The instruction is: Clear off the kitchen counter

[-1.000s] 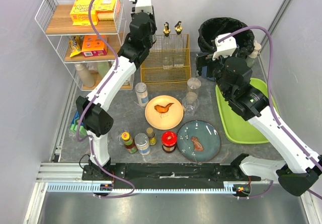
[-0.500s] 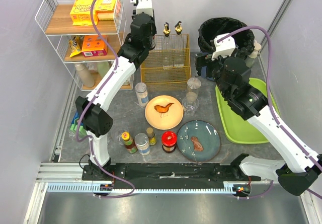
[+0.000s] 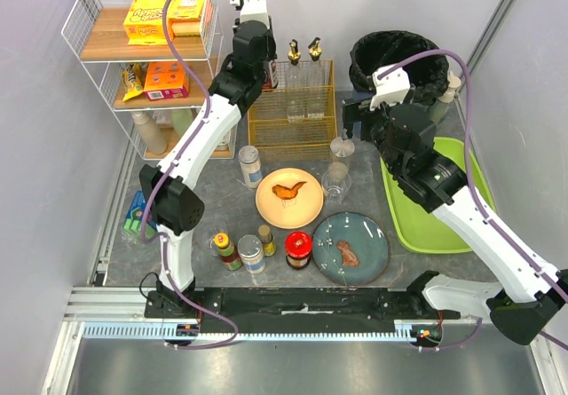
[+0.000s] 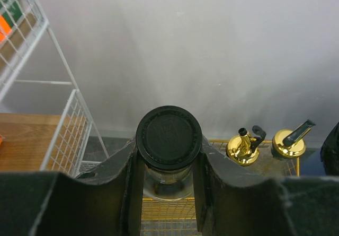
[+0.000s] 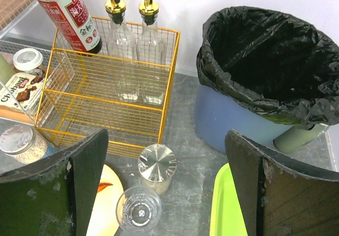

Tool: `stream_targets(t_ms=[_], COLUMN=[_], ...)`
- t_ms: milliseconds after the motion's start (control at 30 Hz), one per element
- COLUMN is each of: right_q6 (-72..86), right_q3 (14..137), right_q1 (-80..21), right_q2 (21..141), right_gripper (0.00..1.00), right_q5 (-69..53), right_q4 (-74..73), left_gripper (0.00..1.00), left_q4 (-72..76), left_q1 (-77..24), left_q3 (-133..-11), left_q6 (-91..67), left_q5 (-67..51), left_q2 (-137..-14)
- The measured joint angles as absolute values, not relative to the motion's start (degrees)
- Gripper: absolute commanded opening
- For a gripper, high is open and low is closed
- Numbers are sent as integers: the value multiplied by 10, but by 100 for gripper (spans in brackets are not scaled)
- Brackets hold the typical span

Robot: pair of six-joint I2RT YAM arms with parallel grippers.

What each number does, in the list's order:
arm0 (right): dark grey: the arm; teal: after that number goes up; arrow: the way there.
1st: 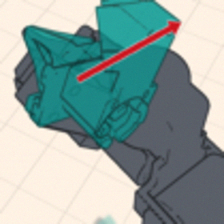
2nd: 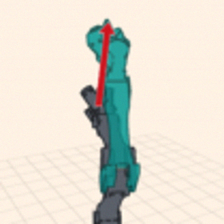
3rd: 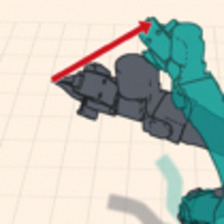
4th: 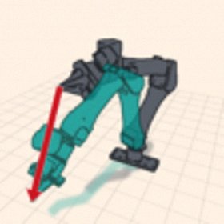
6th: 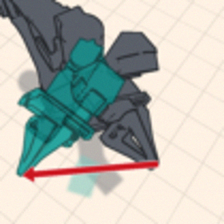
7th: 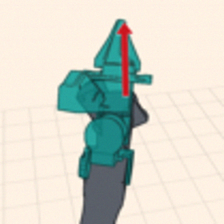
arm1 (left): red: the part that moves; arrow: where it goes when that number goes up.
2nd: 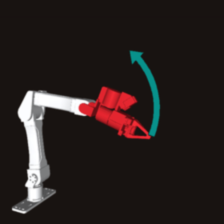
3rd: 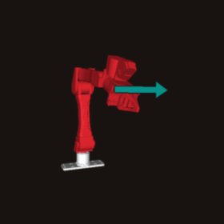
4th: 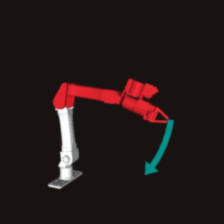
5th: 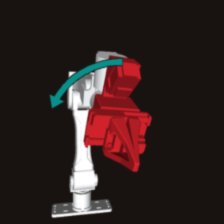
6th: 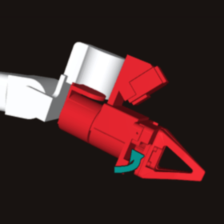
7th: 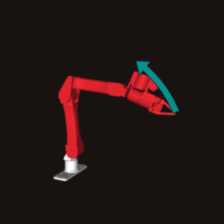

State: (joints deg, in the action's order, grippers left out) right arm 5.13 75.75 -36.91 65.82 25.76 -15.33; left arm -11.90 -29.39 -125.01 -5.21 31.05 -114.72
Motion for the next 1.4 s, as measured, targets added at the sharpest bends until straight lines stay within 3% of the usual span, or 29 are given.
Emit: stream_targets(t_ms=[667,967,1067,1133,1300,1400], right_q6=[70,86,90,93,97,100], right_q3=[705,689,688,688,684,683], right_q1=[-369,-369,-369,-369,-369,-368], right_q2=[673,695,701,707,713,713], right_gripper=[98,98,98,98,98,98], right_q5=[258,259,262,266,269,269], right_q4=[-143,-140,-137,-135,-133,-133], left_gripper=[2,8,15,24,72,75], left_q4=[-124,-124,-119,-117,-93,-85], left_q1=[-269,-268,-268,-269,-270,-271], left_q3=[-1264,-1258,-1257,-1255,-1240,-1232], left_q6=[-65,-61,-65,-65,-65,-67], left_q5=[268,224,219,222,237,239], left_q2=[-1225,-1288,-1289,-1289,-1288,-1287])
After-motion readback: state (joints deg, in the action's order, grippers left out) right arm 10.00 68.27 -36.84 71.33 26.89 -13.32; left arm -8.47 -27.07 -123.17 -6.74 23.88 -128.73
